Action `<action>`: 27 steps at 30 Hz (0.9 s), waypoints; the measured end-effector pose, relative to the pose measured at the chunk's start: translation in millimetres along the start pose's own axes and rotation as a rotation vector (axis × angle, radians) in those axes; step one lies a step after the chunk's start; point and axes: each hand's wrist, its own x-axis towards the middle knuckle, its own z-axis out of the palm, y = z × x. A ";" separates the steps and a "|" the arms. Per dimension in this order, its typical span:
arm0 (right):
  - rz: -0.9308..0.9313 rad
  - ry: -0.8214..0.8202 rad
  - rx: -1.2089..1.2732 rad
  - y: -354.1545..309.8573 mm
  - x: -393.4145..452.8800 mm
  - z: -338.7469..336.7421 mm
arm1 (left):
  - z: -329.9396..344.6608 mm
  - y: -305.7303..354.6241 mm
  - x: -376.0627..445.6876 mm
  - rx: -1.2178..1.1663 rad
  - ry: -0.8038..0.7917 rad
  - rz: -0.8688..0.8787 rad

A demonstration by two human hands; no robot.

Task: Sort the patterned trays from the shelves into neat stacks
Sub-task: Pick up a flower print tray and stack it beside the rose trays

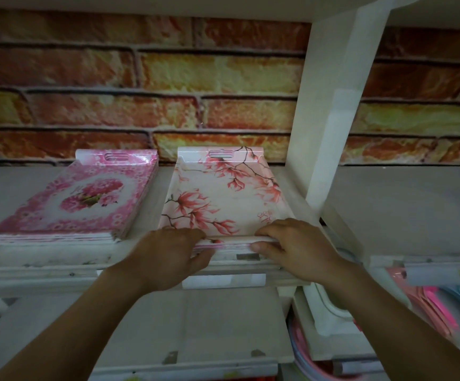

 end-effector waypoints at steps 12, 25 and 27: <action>-0.053 0.159 -0.144 0.3 -0.5 19.7 | 15.2 -2.4 -1.7 0.132 0.141 0.047; -0.033 0.187 -0.281 -7.2 -5.4 21.8 | 13.6 -3.4 -2.1 0.169 0.127 0.048; 0.009 0.197 -0.303 -11.2 -11.4 20.5 | 13.3 -0.5 -3.4 0.161 0.117 0.035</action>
